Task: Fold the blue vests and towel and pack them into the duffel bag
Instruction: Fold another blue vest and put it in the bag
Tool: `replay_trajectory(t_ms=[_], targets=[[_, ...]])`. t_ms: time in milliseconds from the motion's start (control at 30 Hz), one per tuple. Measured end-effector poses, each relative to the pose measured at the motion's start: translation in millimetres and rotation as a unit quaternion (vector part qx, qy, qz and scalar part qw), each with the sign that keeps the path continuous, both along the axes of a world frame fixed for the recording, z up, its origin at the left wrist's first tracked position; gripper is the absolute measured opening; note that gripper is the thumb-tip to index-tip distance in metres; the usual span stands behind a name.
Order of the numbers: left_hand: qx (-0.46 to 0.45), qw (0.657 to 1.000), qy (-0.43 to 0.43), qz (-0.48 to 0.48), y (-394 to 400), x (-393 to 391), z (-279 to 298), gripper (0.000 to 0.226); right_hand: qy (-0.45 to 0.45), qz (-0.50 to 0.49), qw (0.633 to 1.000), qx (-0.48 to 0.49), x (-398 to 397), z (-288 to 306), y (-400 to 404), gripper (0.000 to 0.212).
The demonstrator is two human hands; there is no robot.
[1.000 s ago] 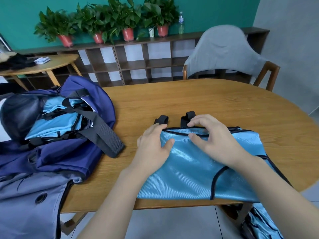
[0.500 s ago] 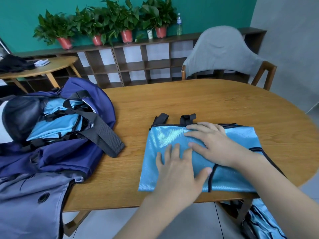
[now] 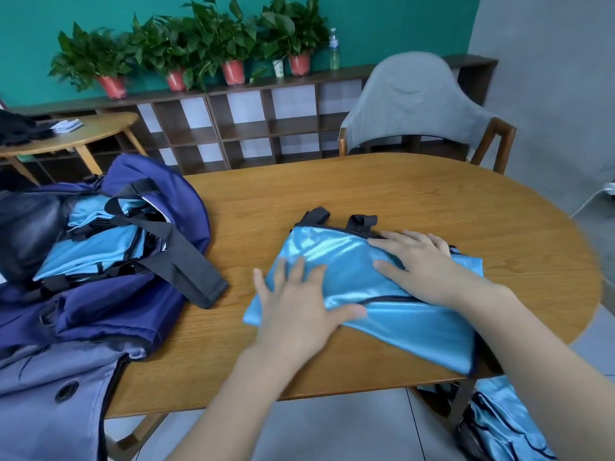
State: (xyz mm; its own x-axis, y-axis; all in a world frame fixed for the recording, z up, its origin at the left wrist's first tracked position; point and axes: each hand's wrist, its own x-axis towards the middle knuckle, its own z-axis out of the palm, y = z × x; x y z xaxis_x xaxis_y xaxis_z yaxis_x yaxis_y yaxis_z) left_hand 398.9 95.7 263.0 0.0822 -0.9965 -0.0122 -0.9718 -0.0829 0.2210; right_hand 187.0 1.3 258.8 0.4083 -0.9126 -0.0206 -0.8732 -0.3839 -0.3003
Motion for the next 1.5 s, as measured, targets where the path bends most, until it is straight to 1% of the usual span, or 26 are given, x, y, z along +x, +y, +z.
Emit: replay_trajectory(t_ms=[100,167,233,300,367,433,500,567,667,733,767,900,967,1000,1033,1100,1167,1200,1233,1267,1333,1367,1433,1500], targets=[[-0.078,0.992,-0.055,0.086,-15,26,2,0.095,0.033,-0.063,0.997,-0.031,-8,5,2,0.061],[-0.129,0.982,-0.075,0.121,-19,36,2,0.079,0.049,-0.09,0.993,-0.065,-11,9,6,0.062],[-0.151,0.979,-0.059,0.123,-19,38,-2,0.063,0.05,-0.092,0.99,-0.095,-15,12,11,0.06],[-0.159,0.983,-0.009,0.096,-18,34,-8,0.053,0.033,-0.087,0.99,-0.108,-21,13,15,0.057],[-0.178,0.981,0.064,0.039,-15,29,-14,0.045,0.02,-0.079,0.989,-0.124,-27,14,19,0.054],[-0.202,0.969,0.14,-0.038,-11,24,-17,0.037,-0.002,-0.058,0.988,-0.144,-31,13,24,0.049],[-0.189,0.956,0.203,-0.095,-4,20,-16,0.031,-0.054,-0.006,0.986,-0.155,-32,13,32,0.045],[-0.17,0.95,0.225,-0.134,6,19,-15,0.026,-0.112,0.05,0.982,-0.141,-33,14,45,0.04],[-0.165,0.945,0.231,-0.164,21,20,-17,0.02,-0.158,0.103,0.975,-0.115,-37,8,66,0.034],[-0.149,0.945,0.232,-0.176,33,22,-21,0.021,-0.171,0.12,0.972,-0.105,-43,1,77,0.037],[-0.139,0.945,0.228,-0.187,40,23,-23,0.027,-0.171,0.125,0.972,-0.101,-46,-3,83,0.042],[-0.124,0.945,0.213,-0.214,62,23,-26,0.052,-0.173,0.119,0.976,-0.057,-54,-13,104,0.072],[-0.123,0.949,0.195,-0.213,73,20,-29,0.062,-0.184,0.12,0.974,-0.053,-57,-17,116,0.075],[-0.132,0.951,0.183,-0.212,78,18,-31,0.065,-0.19,0.123,0.972,-0.062,-59,-20,122,0.072],[-0.151,0.951,0.172,-0.208,83,15,-35,0.063,-0.195,0.124,0.97,-0.076,-60,-23,127,0.068],[-0.202,0.946,0.173,-0.186,91,9,-42,0.043,-0.206,0.125,0.965,-0.108,-63,-28,136,0.056],[-0.243,0.935,0.199,-0.163,99,2,-43,0.022,-0.213,0.127,0.959,-0.138,-66,-31,143,0.046],[-0.254,0.931,0.216,-0.152,103,-1,-42,0.015,-0.213,0.127,0.957,-0.151,-68,-32,144,0.04],[-0.26,0.927,0.232,-0.137,106,-2,-42,0.014,-0.214,0.126,0.955,-0.16,-70,-32,146,0.034],[-0.265,0.926,0.243,-0.119,109,-3,-40,0.017,-0.215,0.122,0.955,-0.162,-73,-32,147,0.03],[-0.284,0.921,0.251,-0.092,114,-5,-35,0.021,-0.22,0.11,0.956,-0.162,-76,-27,151,0.028],[-0.291,0.917,0.258,-0.084,116,-6,-32,0.017,-0.227,0.097,0.956,-0.158,-77,-22,155,0.027],[-0.301,0.906,0.29,-0.069,119,-8,-24,0.01,-0.267,0.061,0.953,-0.134,-77,-5,164,0.025],[-0.311,0.891,0.323,-0.063,120,-10,-15,0.009,-0.326,0.043,0.939,-0.105,-77,9,167,0.026]])
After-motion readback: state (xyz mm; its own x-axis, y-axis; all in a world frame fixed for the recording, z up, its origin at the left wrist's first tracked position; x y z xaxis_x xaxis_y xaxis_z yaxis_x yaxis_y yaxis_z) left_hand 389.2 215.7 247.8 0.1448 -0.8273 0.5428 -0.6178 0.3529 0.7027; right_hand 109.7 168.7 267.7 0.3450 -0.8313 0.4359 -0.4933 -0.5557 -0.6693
